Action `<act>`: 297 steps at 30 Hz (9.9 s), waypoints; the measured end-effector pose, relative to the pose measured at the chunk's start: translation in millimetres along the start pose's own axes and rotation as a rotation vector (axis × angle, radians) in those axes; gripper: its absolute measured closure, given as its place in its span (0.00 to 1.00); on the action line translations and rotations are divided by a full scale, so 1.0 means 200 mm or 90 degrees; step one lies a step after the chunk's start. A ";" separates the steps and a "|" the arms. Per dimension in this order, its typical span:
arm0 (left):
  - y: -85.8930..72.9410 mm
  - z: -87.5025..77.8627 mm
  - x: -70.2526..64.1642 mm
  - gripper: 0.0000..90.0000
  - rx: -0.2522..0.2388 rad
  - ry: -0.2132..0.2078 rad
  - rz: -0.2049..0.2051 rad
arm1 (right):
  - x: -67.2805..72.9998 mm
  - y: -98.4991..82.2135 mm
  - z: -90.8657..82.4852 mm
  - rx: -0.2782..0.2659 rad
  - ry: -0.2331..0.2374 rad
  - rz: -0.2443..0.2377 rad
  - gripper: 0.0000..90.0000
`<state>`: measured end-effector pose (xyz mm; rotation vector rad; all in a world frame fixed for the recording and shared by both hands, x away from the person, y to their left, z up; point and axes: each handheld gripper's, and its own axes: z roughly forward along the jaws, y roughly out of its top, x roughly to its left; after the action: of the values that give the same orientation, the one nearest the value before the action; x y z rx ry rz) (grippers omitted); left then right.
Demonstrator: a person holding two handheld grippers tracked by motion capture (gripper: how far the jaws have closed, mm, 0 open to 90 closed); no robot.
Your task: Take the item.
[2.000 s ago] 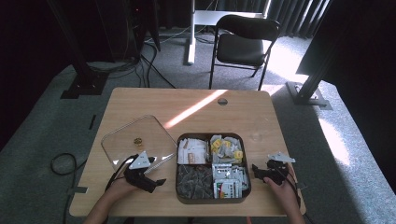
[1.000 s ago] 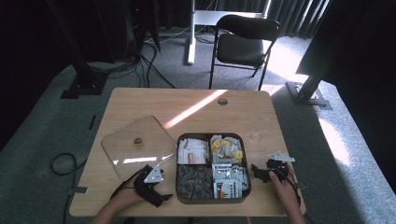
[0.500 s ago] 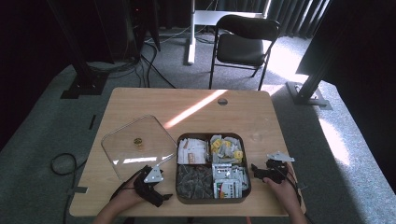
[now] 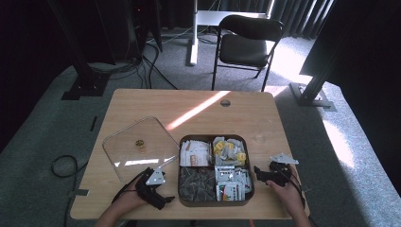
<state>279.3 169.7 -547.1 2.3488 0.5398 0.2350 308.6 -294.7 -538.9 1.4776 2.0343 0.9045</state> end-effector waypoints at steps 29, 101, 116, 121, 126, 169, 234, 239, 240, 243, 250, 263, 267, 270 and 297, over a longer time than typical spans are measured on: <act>0.00 0.00 0.00 0.01 0.000 0.001 -0.001 | 0.12 0.24 -0.16 -0.078 0.087 -0.035 0.18; 0.00 0.00 0.00 0.01 0.000 0.001 0.000 | 0.35 0.40 0.01 -0.043 0.194 -0.126 0.97; 0.00 0.00 0.00 0.01 0.000 0.001 0.000 | 0.31 0.43 -0.04 -0.065 0.208 -0.106 0.95; 0.00 0.00 0.00 0.01 0.000 0.000 -0.001 | 0.30 0.43 -0.05 -0.066 0.212 -0.115 0.95; 0.00 0.00 0.00 0.01 0.000 0.001 0.000 | 0.29 0.43 -0.05 -0.068 0.223 -0.101 0.94; 0.00 0.00 0.00 0.01 -0.001 0.001 -0.001 | 0.21 0.61 -0.20 -0.194 0.214 -0.042 0.99; 0.00 0.00 0.00 0.01 0.000 0.000 -0.001 | -0.27 0.63 -0.02 -0.206 0.060 0.126 0.98; 0.00 0.00 0.00 0.01 0.000 0.000 -0.001 | -0.28 0.60 0.02 -0.186 0.056 0.130 0.94; 0.00 0.00 0.00 0.01 0.000 0.001 -0.001 | -0.28 0.60 0.03 -0.181 0.059 0.133 0.93; 0.00 0.00 0.00 0.01 0.000 0.000 -0.002 | -0.28 0.59 0.03 -0.178 0.060 0.137 0.88; 0.00 0.00 0.00 0.01 0.000 0.000 -0.001 | -0.27 0.58 0.01 -0.177 0.067 0.130 0.80; 0.00 0.00 0.00 0.01 0.000 0.000 -0.002 | -0.26 0.53 -0.05 -0.193 0.090 0.116 0.59; 0.00 0.00 0.00 0.01 0.000 0.000 -0.002 | -0.25 0.51 -0.06 -0.192 0.093 0.104 0.51; 0.00 0.00 0.00 0.01 0.000 0.000 -0.002 | -0.25 0.49 -0.08 -0.192 0.095 0.098 0.45; 0.00 0.00 0.00 0.01 -0.001 0.000 -0.002 | -0.13 0.29 -0.10 -0.176 0.136 0.041 0.21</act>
<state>279.5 169.8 -547.0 2.3462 0.5432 0.2336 339.9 -313.2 -483.0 1.3486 1.9182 1.3615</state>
